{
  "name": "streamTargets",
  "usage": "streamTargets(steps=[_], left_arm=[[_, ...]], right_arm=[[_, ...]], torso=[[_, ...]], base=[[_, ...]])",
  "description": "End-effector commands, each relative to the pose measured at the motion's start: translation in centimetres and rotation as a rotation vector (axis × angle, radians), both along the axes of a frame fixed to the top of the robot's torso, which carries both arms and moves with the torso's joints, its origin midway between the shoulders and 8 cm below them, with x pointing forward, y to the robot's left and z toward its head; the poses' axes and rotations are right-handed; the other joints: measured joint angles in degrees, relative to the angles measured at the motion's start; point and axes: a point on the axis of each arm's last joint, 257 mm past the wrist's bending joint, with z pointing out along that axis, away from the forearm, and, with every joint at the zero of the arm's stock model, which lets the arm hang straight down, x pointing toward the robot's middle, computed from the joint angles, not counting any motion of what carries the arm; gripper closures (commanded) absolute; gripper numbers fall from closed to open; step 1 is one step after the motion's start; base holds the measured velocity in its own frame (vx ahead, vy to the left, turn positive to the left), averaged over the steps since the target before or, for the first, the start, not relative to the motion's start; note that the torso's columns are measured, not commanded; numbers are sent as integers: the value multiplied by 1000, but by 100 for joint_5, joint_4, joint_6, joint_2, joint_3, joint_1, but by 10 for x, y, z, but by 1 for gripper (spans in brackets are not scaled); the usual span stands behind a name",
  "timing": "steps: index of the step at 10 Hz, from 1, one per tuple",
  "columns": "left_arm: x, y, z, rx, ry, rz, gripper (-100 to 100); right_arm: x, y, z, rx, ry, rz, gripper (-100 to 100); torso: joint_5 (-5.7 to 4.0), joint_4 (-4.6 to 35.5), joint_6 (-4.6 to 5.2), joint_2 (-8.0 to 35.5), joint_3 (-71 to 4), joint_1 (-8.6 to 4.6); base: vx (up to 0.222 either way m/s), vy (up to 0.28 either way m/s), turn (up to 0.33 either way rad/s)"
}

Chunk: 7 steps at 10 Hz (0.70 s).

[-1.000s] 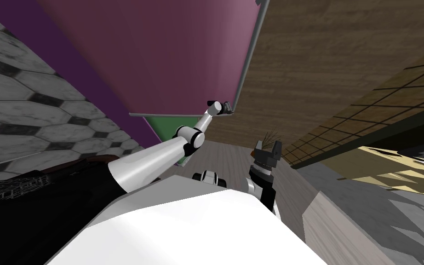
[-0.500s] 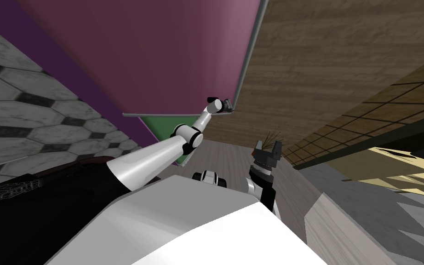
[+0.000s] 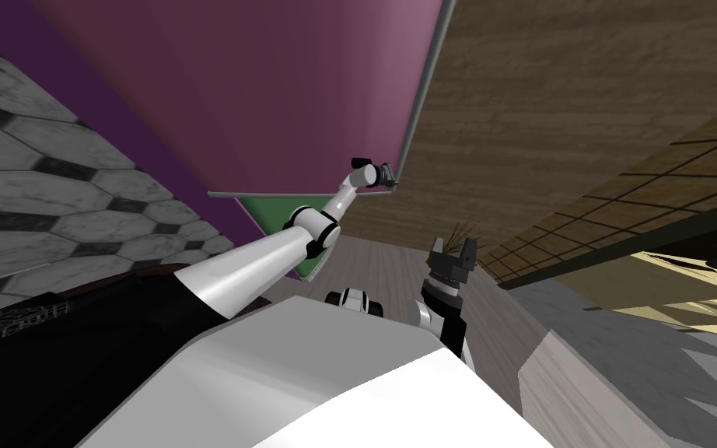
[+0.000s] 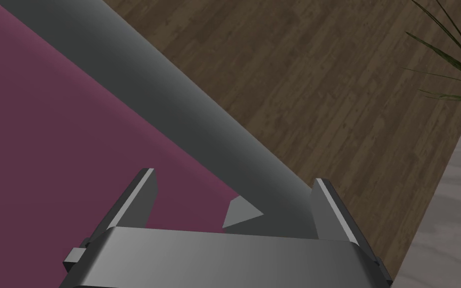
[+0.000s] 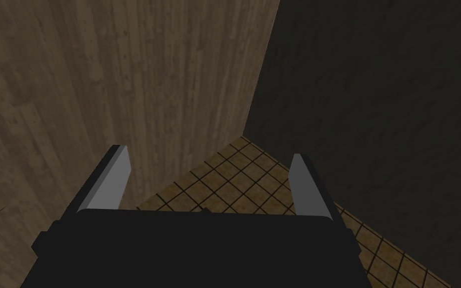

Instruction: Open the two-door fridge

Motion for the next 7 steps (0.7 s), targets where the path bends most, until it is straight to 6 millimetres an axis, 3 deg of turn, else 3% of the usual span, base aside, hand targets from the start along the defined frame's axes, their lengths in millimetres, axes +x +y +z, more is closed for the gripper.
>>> streamTargets(steps=[1, 7], left_arm=[[-6, -3, 6, -4, 5, -8, -100], [-17, -18, -3, 15, 33, -28, -100]], right_arm=[[0, 0, 0, 0, 0, 0, 0], [0, 0, 0, 0, 0, 0, 0]], torso=[[-1, 0, 2, 2, 1, -1], [0, 1, 0, 3, 2, 0]], base=[[17, -5, 17], [13, -3, 13]])
